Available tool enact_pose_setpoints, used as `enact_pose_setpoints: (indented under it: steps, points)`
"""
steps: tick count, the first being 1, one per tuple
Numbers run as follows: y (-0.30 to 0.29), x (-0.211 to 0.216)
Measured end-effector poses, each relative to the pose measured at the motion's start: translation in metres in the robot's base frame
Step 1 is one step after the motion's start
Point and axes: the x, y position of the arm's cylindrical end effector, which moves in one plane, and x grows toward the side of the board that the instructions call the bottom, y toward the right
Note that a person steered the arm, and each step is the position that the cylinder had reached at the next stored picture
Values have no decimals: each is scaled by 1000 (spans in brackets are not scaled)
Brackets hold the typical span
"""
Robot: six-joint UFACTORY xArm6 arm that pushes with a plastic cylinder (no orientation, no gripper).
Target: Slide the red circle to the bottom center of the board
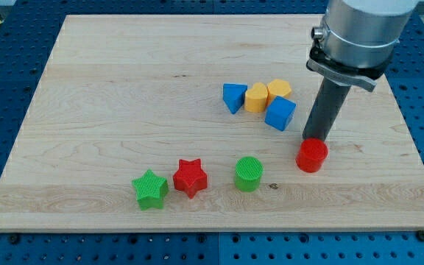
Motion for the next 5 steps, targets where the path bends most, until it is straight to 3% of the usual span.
enact_pose_setpoints:
  steps: [2,4,5]
  points:
    - [14,-3]
    - [14,47]
    - [14,50]
